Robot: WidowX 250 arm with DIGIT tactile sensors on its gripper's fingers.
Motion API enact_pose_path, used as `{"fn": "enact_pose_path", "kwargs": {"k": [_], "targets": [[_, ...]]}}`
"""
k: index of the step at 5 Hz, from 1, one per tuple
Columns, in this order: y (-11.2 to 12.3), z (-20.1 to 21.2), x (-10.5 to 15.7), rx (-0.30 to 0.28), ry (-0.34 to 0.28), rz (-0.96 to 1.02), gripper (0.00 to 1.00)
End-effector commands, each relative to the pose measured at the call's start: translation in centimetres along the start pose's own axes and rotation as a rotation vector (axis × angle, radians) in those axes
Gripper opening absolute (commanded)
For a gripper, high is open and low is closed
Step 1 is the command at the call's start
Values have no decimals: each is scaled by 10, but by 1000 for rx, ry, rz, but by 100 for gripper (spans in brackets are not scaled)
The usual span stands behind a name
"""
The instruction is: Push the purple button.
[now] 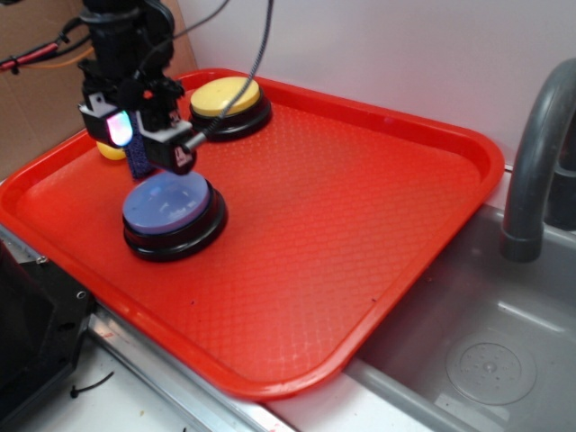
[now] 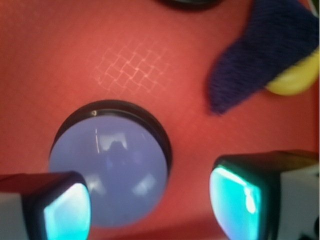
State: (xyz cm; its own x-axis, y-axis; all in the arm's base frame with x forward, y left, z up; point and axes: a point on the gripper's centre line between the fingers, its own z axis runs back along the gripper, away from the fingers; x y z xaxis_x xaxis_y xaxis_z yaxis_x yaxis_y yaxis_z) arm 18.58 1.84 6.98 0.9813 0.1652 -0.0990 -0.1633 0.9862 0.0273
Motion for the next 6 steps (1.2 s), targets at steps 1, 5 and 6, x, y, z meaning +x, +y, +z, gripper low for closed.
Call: {"fn": "enact_pose_path", "kwargs": {"k": [1,5,6], "targets": [[-12,-14,-6,8,-30,-72,100],[-6,29,-2,37,-83,-78,100],[-5,44,1,47,-92,-73,100]]}}
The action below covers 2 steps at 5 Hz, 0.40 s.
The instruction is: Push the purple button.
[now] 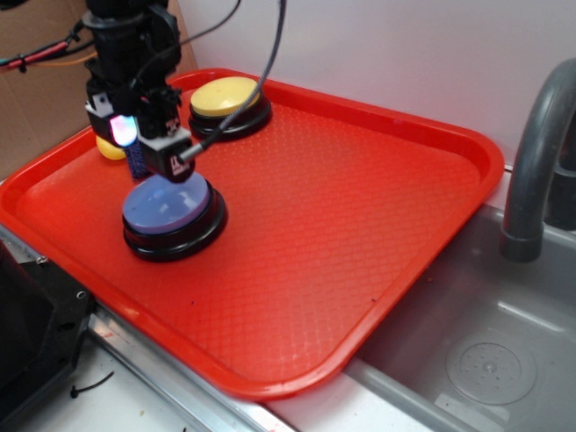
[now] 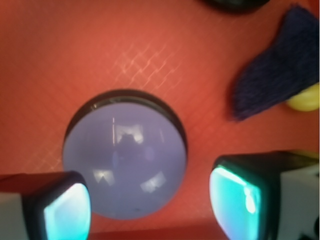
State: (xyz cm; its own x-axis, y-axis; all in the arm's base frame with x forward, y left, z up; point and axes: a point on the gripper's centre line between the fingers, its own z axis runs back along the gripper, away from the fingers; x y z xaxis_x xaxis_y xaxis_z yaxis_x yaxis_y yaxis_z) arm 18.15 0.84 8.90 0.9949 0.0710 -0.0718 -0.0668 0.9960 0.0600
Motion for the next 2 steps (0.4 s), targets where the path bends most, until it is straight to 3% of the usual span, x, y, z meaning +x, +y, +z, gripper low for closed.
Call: {"fn": "enact_pose_path", "kwargs": {"k": [1,2], "targets": [[6,31,9,12,-70,22,100],[6,25,9,9,-58,16,100]]}}
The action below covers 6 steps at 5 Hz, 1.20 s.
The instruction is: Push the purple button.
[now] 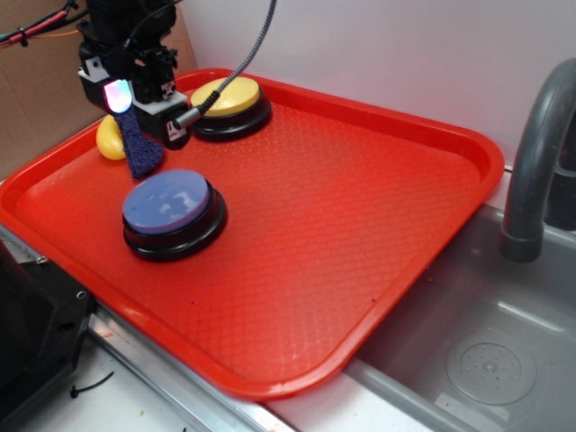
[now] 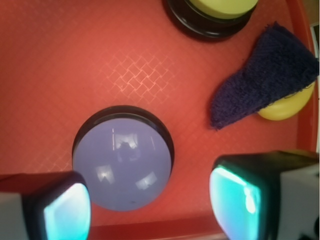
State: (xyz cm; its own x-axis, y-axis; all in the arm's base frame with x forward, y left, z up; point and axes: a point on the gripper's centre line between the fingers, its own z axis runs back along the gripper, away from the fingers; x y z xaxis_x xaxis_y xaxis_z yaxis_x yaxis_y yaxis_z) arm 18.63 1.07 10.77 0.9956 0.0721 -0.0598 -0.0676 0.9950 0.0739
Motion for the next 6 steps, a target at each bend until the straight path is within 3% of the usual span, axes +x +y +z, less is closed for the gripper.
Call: {"fn": "enact_pose_path", "kwargs": {"k": [1,3,6], "targets": [[4,11,2,3,-54,21,100],[10,52,-8,8,-89,42,100],[10,82,-14,26,-101,61,100]]}}
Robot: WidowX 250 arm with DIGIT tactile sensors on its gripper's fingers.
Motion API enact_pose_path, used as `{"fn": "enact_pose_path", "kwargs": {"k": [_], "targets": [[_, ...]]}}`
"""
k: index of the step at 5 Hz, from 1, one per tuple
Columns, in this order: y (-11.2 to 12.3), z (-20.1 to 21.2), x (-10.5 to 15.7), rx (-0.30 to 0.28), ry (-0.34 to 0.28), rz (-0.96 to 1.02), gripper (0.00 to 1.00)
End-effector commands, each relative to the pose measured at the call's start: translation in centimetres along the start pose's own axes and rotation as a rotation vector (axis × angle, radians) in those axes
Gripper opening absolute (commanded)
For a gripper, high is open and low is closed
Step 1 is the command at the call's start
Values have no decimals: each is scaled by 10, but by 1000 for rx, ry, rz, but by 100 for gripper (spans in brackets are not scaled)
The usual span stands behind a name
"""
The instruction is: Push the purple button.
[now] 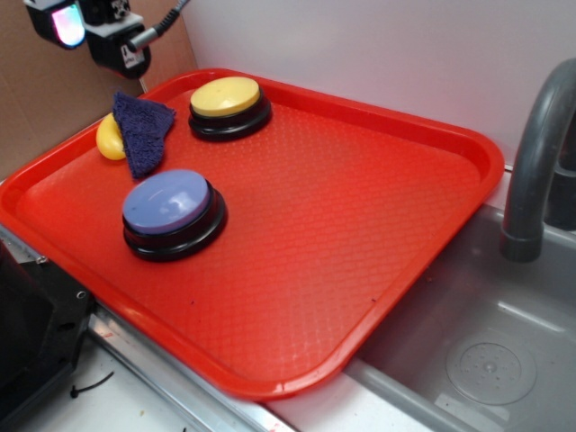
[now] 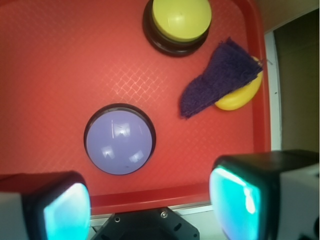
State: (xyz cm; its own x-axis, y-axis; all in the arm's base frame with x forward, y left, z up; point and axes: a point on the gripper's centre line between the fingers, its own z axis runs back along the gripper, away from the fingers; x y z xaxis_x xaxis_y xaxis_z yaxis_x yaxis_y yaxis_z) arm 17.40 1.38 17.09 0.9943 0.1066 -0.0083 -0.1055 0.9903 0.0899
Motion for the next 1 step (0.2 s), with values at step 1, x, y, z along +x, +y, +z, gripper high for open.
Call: {"fn": "enact_pose_path", "kwargs": {"k": [1], "targets": [[0,31,-2,29,-65,21,100]]}}
